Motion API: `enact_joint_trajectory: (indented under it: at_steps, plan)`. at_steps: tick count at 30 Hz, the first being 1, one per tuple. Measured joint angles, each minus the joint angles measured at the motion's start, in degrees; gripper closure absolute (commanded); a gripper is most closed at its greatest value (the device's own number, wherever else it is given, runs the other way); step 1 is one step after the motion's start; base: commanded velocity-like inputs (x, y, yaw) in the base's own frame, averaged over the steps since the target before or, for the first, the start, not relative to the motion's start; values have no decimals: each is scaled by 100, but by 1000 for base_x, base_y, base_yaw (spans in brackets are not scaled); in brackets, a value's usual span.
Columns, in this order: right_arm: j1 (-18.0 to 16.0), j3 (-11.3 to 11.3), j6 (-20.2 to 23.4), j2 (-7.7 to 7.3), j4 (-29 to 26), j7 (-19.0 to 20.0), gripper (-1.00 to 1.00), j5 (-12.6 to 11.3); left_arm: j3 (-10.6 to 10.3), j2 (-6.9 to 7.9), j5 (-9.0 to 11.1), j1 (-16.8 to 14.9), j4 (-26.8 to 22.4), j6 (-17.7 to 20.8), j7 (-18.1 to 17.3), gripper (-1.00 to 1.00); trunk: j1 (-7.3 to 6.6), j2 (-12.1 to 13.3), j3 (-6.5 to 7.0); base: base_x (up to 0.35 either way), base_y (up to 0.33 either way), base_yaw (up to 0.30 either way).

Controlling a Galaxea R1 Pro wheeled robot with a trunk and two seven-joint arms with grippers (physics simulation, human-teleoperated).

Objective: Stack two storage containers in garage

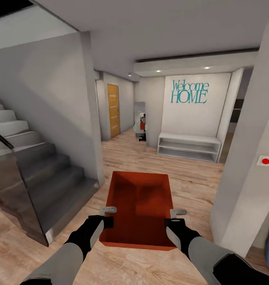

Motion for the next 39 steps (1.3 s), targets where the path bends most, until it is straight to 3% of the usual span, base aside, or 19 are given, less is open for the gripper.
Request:
enact_joint_trajectory:
  at_steps: [32,39]
  plan:
    - [1,-5,-147,5,4,-10,100,-20,14,0,-67,0,-32,-96,-41,100,0,0,0,322,0,0]
    - [8,162,-8,-2,25,-59,100,-164,42,0,-21,-7,146,-112,-55,100,0,0,-1,322,0,0]
